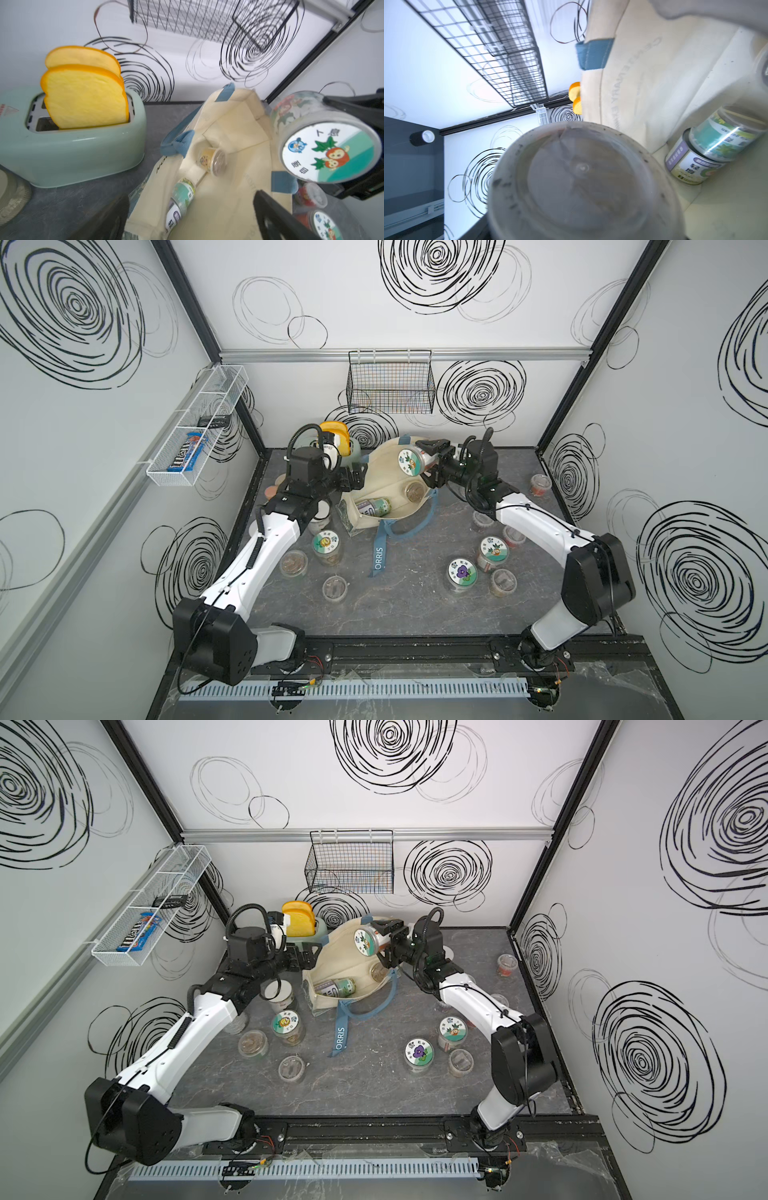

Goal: Take out the seed jars from the canvas bag
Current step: Pick up the seed jar from the canvas bag, then place the seed jar at the center of the board.

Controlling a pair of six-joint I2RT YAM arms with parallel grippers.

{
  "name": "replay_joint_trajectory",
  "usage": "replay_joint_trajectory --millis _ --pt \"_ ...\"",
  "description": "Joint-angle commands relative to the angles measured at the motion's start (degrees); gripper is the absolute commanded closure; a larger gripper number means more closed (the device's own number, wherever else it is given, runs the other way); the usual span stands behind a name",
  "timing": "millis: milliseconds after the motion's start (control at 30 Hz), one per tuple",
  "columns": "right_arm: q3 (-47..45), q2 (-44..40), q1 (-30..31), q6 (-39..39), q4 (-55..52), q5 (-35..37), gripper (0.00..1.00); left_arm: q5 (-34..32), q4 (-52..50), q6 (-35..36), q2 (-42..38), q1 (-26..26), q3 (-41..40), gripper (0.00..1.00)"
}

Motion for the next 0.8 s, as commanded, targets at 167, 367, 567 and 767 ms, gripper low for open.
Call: replay_joint_trajectory --millis 167,367,567,767 --pt "-2.87 -7.58 0.05 0.67 1.34 0.04 0.29 14.12 7.07 -6.95 -12.47 -1.92 -4.13 0.04" --pt "-3.37 -8.81 3.1 -0.9 1.2 0.72 0.29 19.68 12.42 -6.69 -15.02 -7.72 -8.11 0.04" --pt "-3.66 -9.18 7.62 -2.06 0.61 2.45 0.28 11.51 5.76 0.87 -11.2 -16.04 -4.68 0.04" --pt "-3.31 -9.35 12.16 -3.63 -0.88 4.64 0.28 6.26 4.09 1.42 -9.19 -18.22 -3.93 0.04"
